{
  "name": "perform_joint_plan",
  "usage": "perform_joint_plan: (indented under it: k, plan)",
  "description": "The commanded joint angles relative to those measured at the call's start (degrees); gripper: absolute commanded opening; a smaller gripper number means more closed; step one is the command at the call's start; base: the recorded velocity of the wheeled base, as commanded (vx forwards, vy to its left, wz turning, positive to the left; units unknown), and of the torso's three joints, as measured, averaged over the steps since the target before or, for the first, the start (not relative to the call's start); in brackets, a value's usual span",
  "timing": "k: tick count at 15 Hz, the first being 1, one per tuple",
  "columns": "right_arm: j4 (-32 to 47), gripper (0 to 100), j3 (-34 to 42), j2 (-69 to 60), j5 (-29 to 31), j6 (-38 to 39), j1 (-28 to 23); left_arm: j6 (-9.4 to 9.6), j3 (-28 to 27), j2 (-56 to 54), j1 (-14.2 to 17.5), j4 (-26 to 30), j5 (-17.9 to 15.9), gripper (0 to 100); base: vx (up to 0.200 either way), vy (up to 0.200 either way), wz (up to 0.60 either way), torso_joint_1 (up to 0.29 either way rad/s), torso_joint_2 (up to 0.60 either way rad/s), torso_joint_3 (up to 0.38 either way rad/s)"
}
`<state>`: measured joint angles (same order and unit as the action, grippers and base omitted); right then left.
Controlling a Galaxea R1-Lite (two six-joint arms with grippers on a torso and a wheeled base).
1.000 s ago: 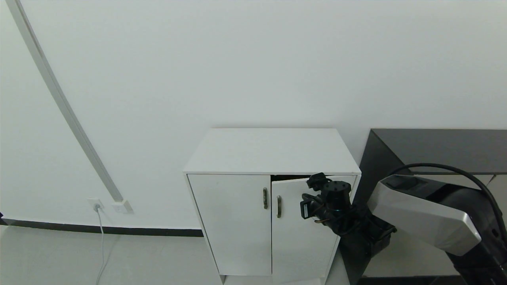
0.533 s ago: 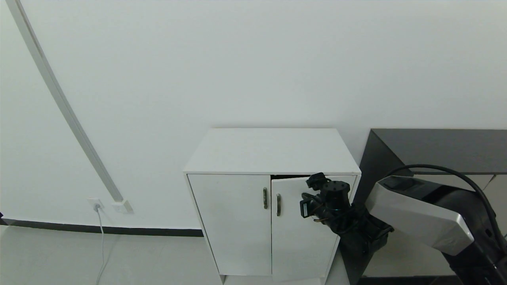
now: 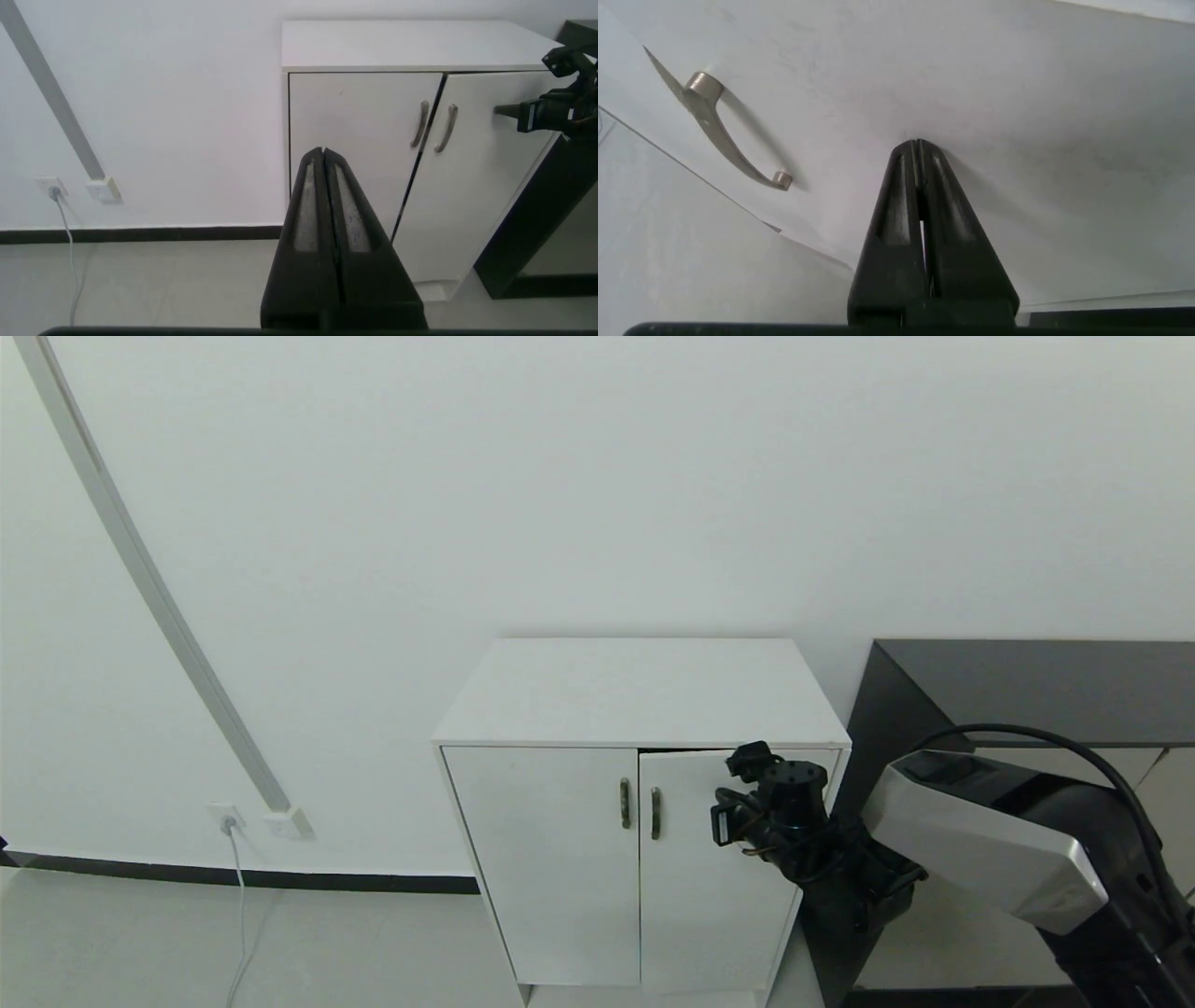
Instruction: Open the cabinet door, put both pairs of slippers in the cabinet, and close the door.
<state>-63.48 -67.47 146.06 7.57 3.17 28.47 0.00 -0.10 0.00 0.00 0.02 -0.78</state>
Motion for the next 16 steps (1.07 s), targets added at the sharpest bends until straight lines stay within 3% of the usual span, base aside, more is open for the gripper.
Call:
perform_joint_plan:
  k: [1, 16]
  plan:
    - [0.02, 0, -0.64, 0.11, -0.01, -0.09, -0.34, 0.0, 0.01, 0.0, 0.0, 0.06, -0.01, 0, 0.0, 0.0, 0.0, 0.0, 0.0, 0.0]
    - [-0.07, 0, -1.69, 0.72, 0.08, -0.18, -1.66, 0.0, 0.01, 0.0, 0.0, -0.02, -0.01, 0, 0.0, 0.0, 0.0, 0.0, 0.0, 0.0]
